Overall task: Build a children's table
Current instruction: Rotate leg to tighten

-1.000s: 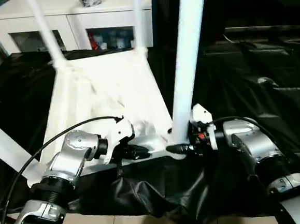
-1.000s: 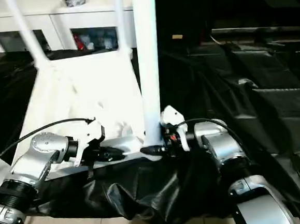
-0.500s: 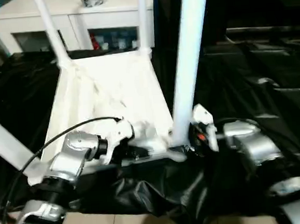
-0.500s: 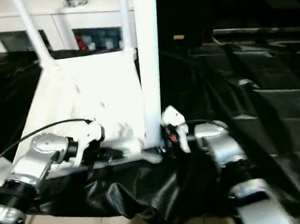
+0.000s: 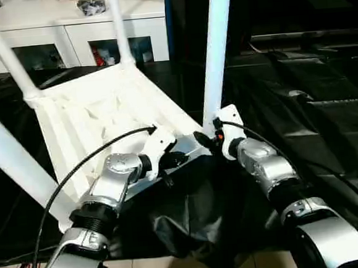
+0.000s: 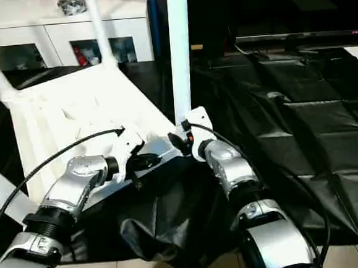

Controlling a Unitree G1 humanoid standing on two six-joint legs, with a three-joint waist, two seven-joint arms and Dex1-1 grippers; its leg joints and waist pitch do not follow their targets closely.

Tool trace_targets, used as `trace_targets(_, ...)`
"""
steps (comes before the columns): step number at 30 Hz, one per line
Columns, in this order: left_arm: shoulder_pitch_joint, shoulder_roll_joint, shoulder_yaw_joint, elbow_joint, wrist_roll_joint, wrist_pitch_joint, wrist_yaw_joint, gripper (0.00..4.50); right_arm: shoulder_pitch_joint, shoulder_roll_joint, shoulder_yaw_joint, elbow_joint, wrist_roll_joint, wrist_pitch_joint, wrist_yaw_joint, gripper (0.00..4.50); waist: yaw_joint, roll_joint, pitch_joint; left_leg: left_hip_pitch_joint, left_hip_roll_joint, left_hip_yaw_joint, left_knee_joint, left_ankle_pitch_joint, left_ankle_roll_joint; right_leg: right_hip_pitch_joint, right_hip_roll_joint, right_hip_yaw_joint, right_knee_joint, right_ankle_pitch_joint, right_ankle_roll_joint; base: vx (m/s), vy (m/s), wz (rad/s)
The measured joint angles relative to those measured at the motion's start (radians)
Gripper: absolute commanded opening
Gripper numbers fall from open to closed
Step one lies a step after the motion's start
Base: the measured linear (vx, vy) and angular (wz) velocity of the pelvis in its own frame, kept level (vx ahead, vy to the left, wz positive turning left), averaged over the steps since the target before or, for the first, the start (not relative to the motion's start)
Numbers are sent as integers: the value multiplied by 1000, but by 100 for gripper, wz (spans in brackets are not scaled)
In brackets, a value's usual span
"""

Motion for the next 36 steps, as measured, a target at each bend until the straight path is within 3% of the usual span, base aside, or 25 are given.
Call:
trace_targets(5,28,43,-4,-37,-14,-31,-81,0,20,-42,43,-26,-8,-51,161,384,-1,0,0,-4,0,0,-1,0,0,-3,0,-1,-1,-1,1,0,0,0)
trace_targets(12,58,118,-20,-76,-43,-64,-254,0,98,-142,99,-122,14,-114,491,384,23,1,1,-9,1,2,-1,0,0,-5,0,-6,-2,-2,0,0,0,0)
trace_targets(20,71,178,-45,-96,-71,-77,-412,0,121,-221,148,-206,67,-40,767,338,40,0,1,-9,1,2,2,0,0,-5,-2,-6,-2,-2,0,0,0,0)
trace_targets(26,72,206,-60,-98,-80,-86,-482,0,135,-237,168,-248,76,-6,854,284,50,1,2,-9,1,2,2,0,0,-5,-2,-7,-1,-2,0,0,0,0)
trace_targets(32,76,215,-62,-102,-81,-87,-499,0,162,-239,176,-296,79,16,865,269,58,1,1,-9,1,2,2,0,0,-5,-2,-6,-1,-2,0,0,0,0)
trace_targets(36,79,191,-43,-98,-74,-78,-428,0,173,-207,137,-286,72,26,761,267,56,1,1,-7,1,2,2,0,0,-3,-2,-6,0,-2,0,0,0,0)
